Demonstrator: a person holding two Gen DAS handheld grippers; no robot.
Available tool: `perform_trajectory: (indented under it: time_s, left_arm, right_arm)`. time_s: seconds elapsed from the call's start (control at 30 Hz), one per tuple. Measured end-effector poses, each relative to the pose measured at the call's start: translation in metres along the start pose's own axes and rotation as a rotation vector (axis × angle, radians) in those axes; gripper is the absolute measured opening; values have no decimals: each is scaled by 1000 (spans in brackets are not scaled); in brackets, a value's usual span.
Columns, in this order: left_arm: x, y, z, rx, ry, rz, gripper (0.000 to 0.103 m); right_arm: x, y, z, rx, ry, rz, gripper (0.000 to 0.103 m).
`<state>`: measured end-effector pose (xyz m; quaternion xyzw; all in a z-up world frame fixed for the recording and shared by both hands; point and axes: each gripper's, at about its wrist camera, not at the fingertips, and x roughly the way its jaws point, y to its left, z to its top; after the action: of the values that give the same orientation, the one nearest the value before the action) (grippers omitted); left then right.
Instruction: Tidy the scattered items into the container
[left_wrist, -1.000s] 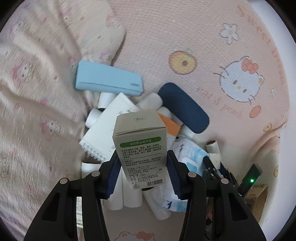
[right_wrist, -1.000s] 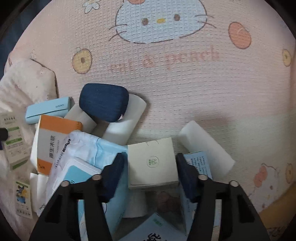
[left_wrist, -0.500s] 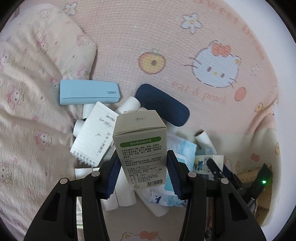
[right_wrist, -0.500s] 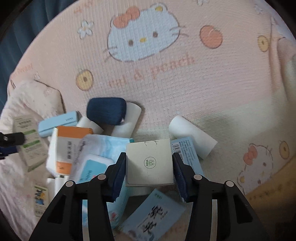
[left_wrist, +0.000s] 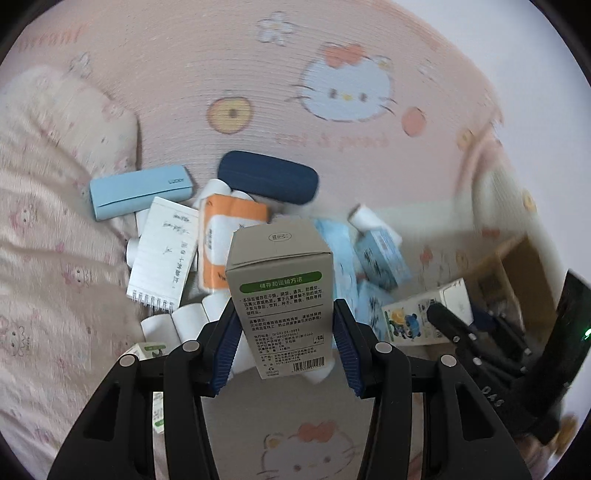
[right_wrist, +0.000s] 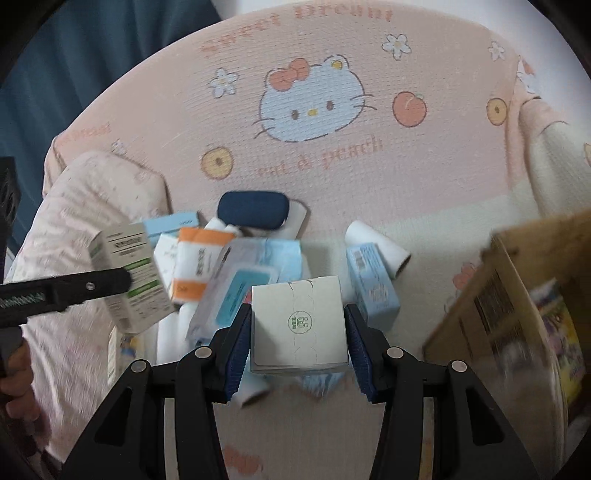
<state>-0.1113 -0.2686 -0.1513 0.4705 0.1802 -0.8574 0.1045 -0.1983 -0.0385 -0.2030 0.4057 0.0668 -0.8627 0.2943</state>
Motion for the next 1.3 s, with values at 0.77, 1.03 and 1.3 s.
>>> perform_trajectory:
  time_s: [0.77, 1.03, 1.3]
  left_arm:
    - [0, 4, -108, 21, 15, -92, 53]
    - [20, 4, -135, 51, 48, -45, 53]
    - [35, -7, -150, 118, 71, -32, 53]
  right_arm:
    - [-33, 18, -83, 12, 268, 43, 47]
    - [-20, 2, -98, 88, 362, 59, 46]
    - [-4, -25, -108, 223, 475, 77, 46]
